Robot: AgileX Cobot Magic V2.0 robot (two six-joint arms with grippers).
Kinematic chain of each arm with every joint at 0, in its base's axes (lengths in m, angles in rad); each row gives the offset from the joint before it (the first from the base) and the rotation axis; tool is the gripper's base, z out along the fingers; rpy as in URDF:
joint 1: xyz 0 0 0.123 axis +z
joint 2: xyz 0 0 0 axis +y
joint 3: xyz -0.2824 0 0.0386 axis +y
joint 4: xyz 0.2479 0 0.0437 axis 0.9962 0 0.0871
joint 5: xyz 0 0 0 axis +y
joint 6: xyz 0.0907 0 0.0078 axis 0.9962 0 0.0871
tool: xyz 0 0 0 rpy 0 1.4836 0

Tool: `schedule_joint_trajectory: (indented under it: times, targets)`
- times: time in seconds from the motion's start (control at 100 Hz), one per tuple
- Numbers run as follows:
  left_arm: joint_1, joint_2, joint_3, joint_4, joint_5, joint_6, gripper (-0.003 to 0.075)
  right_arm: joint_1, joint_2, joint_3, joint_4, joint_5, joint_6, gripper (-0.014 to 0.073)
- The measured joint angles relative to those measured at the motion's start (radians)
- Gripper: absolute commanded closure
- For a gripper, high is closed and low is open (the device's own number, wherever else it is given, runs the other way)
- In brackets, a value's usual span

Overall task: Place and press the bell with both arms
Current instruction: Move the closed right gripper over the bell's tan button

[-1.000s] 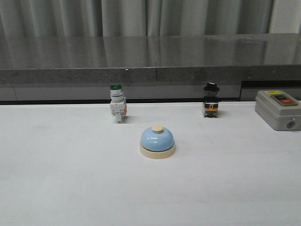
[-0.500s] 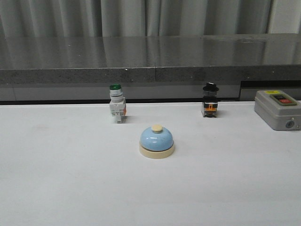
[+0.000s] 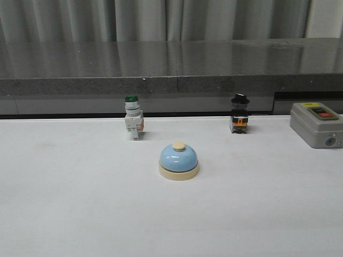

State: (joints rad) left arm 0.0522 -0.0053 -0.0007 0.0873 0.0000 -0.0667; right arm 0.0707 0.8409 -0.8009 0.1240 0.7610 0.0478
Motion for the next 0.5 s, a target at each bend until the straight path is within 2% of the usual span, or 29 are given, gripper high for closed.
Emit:
schedule_joint_trajectory:
  times: [0.22,0.5]
  targets:
    - [0.000,0.000,0.000,0.000,0.000,0.000,0.0741,0.106,0.185,-0.069,0.011,-0.014,-0.036,0.0654]
    - [0.000,0.000,0.000,0.000,0.000,0.000,0.0741,0.268,0.473,-0.192,0.015,-0.106,-0.040,0.0654]
